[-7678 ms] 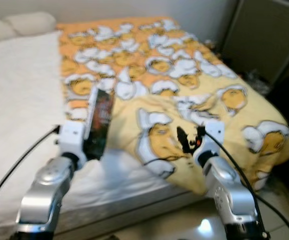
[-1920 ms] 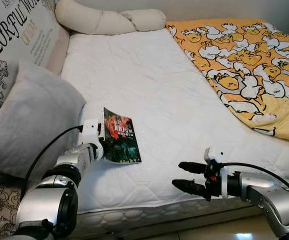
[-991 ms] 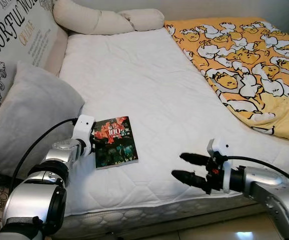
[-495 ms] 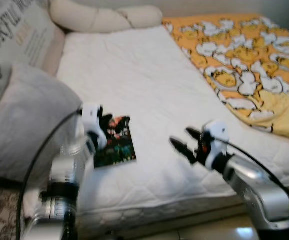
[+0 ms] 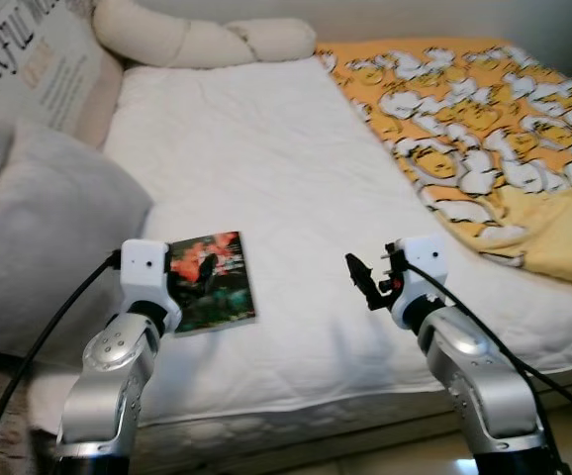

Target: Clean up the room

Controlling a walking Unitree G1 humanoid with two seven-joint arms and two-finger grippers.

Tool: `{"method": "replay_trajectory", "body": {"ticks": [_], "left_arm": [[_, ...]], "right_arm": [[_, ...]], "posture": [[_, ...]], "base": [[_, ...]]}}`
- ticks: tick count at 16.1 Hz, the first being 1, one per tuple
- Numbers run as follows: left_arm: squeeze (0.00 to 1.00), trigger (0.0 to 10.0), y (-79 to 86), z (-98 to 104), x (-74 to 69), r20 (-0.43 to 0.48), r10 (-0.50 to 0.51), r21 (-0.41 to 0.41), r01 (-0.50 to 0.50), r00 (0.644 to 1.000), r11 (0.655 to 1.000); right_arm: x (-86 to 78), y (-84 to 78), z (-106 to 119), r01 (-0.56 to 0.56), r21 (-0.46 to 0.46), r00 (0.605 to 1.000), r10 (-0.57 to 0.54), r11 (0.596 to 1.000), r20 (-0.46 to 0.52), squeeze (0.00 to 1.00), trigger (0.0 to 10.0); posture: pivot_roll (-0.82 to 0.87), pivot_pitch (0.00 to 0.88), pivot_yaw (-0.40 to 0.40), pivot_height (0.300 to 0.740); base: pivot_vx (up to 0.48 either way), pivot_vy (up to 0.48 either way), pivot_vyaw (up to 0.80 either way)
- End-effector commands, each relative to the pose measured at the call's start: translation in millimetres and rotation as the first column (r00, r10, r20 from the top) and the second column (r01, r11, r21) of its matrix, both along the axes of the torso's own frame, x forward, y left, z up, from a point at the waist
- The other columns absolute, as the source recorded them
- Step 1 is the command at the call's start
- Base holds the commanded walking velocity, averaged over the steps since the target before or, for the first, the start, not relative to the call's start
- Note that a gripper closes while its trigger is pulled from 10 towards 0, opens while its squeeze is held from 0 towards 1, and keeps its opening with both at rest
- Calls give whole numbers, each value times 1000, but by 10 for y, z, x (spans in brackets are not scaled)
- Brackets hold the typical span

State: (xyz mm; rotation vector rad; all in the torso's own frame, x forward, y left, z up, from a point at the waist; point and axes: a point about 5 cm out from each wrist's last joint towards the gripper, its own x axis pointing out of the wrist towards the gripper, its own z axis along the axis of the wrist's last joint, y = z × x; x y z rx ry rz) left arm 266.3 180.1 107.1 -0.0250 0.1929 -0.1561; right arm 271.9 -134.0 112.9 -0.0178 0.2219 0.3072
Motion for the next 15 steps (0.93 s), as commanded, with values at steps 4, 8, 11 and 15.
{"method": "replay_trajectory", "body": {"ticks": [4,8,11,15], "left_arm": [[86,10000,-86,-6,-68,-47,18,3,-18,999,1000],[247,10000,-46,57,-29,-62,67,-15,-68,996,998],[373,10000,-23,68,-21,-84,59,-30,-62,995,998],[337,10000,-27,110,-22,-69,40,26,-39,997,999]], "right_arm": [[-15,-107,-115,66,0,997,-66,998,-40,0,10000],[11,-73,-132,61,20,997,-60,998,-47,0,10000],[35,-37,-121,54,33,998,-53,998,-40,0,10000],[32,-25,-138,35,21,999,-34,999,-28,0,10000]], "posture": [[-38,0,-34,740],[-33,0,-29,740],[-31,0,-31,740],[-22,0,-28,740]], "base": [[0,-420,0],[0,-384,0],[0,-360,0],[0,-308,0]]}}
